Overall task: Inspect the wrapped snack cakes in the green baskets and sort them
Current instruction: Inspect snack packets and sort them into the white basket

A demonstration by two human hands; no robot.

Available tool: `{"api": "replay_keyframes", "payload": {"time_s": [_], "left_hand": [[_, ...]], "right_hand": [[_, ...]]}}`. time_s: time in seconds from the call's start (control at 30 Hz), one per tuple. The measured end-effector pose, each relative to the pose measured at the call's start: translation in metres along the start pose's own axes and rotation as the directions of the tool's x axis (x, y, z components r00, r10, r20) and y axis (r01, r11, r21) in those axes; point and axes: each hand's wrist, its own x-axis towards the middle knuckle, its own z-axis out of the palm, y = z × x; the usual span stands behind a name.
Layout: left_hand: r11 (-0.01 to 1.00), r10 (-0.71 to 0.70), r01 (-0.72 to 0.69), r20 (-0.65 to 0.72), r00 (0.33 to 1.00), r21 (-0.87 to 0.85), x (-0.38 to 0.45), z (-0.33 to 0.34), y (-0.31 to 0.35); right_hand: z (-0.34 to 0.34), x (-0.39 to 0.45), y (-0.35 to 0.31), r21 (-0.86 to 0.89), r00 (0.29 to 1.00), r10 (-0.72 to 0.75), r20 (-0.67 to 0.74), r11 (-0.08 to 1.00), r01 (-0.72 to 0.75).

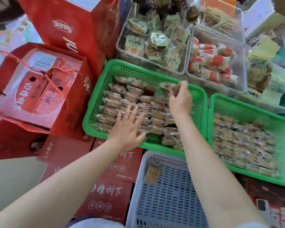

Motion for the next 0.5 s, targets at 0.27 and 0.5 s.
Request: {"api": "replay_keyframes", "payload": {"time_s": [0.27, 0.5], "left_hand": [[1.000, -0.020, 0.020, 0.035, 0.999, 0.016, 0.002, 0.002, 0.001], [1.000, -0.024, 0.024, 0.038, 0.999, 0.015, 0.001, 0.001, 0.003]], "right_hand": [[0.017, 0.021, 0.004, -0.459, 0.956, -0.255, 0.142, 0.839, 0.292], [0.015, 0.035, -0.003, -0.479, 0.896, -0.315, 0.312, 0.762, 0.435]]}}
